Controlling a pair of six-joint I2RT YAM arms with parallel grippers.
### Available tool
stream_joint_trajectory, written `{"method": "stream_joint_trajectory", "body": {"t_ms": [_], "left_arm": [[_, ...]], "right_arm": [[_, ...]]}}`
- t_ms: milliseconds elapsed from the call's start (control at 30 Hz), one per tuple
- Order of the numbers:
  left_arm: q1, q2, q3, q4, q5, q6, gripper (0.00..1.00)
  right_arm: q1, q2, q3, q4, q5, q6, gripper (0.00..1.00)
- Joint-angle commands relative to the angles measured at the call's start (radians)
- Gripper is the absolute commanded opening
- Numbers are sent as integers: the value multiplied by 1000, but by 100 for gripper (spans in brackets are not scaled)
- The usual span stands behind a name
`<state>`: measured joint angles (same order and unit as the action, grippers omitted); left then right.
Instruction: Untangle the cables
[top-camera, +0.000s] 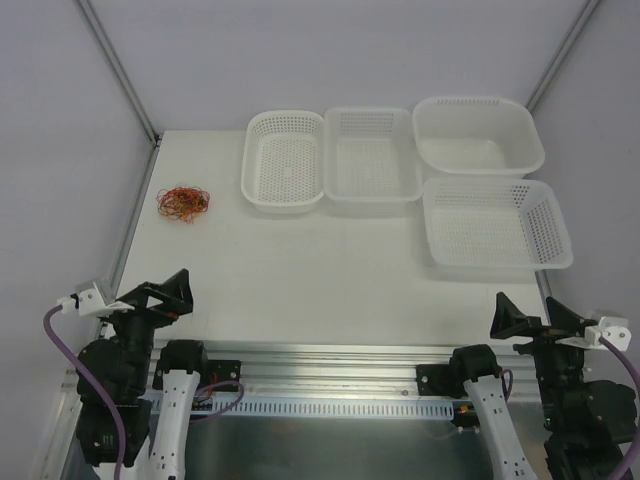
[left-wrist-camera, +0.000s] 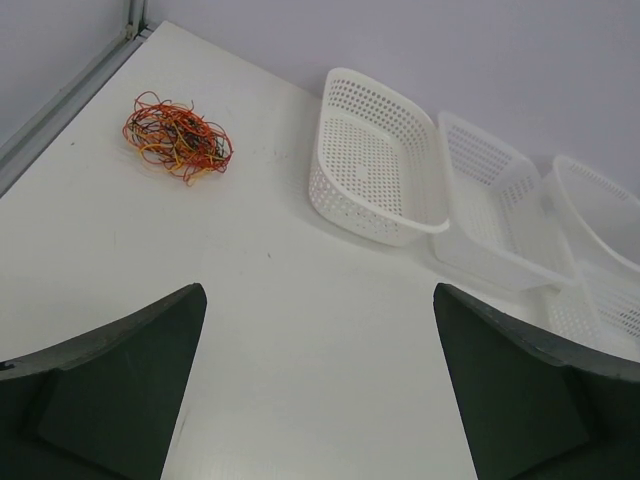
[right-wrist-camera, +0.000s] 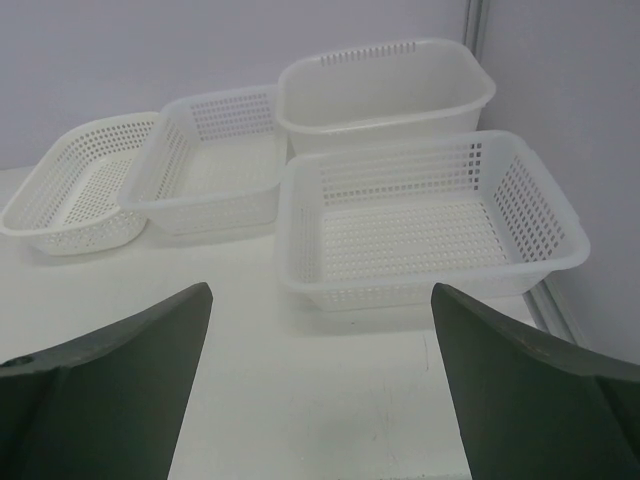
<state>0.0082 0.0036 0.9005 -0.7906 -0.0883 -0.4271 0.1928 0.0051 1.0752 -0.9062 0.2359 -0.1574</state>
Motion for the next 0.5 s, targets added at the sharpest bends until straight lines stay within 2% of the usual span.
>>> {"method": "stream_joint_trajectory", "body": {"t_ms": [0, 100, 233, 333, 467], "left_arm": [[7, -129, -28, 19, -21, -42, 99], [7, -96, -64, 19, -57, -94, 99], [7, -13, -118, 21, -85, -227, 99], [9, 129, -146, 24, -87, -378, 99], [7, 327, -150, 47, -97, -481, 99]], "right_arm": [[-3, -119, -6, -5, -55, 16, 97], [-3, -70, -21, -34, -46, 51, 97], [-3, 37, -55, -60, -116, 105, 97], [-4, 131, -61, -86, -155, 131, 97], [-6, 257, -34, -149, -147, 131, 97]]}}
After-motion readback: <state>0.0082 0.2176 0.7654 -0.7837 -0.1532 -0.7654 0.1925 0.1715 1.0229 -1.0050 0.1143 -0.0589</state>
